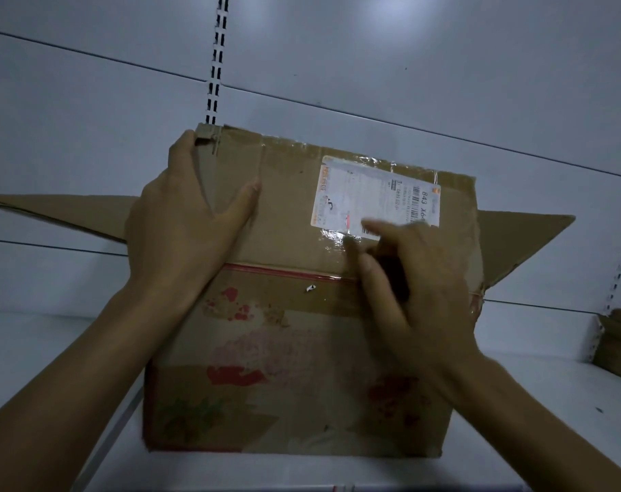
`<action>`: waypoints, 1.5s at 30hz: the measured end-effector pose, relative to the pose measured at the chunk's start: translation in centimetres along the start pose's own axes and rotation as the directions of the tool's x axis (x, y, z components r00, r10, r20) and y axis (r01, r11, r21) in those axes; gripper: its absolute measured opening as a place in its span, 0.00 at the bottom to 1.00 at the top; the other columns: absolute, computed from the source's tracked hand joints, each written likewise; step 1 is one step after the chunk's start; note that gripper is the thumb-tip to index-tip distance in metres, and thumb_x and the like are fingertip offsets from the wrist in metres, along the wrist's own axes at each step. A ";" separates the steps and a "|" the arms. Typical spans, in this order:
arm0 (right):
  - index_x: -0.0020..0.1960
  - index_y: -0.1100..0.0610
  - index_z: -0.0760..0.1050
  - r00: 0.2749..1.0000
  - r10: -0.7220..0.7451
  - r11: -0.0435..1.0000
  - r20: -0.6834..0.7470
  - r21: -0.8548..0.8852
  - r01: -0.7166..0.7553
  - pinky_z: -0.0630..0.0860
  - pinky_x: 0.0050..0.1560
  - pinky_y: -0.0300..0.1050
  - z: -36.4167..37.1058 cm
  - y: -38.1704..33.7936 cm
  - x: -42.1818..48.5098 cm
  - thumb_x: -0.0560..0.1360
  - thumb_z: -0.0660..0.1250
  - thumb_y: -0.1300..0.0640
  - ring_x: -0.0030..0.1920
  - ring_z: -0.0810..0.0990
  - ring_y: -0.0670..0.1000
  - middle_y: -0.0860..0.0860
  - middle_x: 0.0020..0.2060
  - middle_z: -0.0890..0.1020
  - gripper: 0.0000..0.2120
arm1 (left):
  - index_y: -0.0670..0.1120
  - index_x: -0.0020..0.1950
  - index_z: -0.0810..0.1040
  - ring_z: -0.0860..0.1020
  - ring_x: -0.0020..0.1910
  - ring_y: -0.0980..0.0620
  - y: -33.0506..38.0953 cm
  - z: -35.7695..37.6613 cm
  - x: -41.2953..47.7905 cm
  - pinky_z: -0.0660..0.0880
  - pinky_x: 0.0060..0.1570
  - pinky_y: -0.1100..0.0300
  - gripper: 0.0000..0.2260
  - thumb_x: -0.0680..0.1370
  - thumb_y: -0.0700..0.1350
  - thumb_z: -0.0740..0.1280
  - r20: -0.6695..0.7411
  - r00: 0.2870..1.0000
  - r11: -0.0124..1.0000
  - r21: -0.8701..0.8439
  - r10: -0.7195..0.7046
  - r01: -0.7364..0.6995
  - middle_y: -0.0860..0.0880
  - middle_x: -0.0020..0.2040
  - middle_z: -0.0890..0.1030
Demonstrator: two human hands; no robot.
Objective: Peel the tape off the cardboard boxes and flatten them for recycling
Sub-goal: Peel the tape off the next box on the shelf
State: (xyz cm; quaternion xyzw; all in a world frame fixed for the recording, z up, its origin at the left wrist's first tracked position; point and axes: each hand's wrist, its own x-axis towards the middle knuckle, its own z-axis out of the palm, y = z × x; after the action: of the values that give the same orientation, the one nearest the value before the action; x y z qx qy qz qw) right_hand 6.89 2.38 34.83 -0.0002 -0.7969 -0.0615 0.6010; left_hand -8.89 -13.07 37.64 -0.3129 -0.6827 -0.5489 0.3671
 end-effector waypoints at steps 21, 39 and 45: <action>0.52 0.56 0.76 0.993 -0.117 0.992 0.027 0.057 0.115 0.75 0.59 0.45 1.3 0.0 -1.7 0.75 0.67 0.51 0.62 0.75 0.50 0.55 0.54 0.79 0.11 | 0.47 0.76 0.59 0.72 0.62 0.41 -0.1 -0.2 -0.1 0.70 0.58 0.48 0.34 0.75 0.62 0.63 0.030 1.000 1.000 0.024 0.003 -0.003 0.42 0.66 0.74; 0.58 0.61 0.80 0.993 -0.098 0.988 -0.071 -0.126 0.089 0.70 0.61 0.66 2.3 -0.3 -1.1 0.71 0.67 0.39 0.54 0.70 0.51 0.58 0.50 0.78 0.27 | 0.47 0.75 0.61 0.74 0.59 0.42 0.0 -0.3 0.0 0.71 0.54 0.50 0.33 0.76 0.62 0.63 0.055 0.998 0.999 0.049 -0.001 -0.001 0.43 0.63 0.76; 0.37 0.60 0.80 0.962 -0.209 0.972 -0.174 -0.149 0.184 0.73 0.56 0.57 3.1 -1.2 -3.3 0.73 0.71 0.50 0.45 0.74 0.53 0.57 0.38 0.80 0.14 | 0.46 0.76 0.59 0.74 0.61 0.42 0.0 -0.2 0.1 0.71 0.56 0.49 0.35 0.75 0.62 0.63 0.048 0.999 0.999 0.042 -0.013 0.010 0.43 0.64 0.75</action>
State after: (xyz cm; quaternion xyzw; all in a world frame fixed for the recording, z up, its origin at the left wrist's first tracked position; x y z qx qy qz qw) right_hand 4.77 1.77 30.74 0.0456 -0.7266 -0.1729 0.6634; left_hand -8.89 -13.24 37.75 -0.3144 -0.7044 -0.5289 0.3538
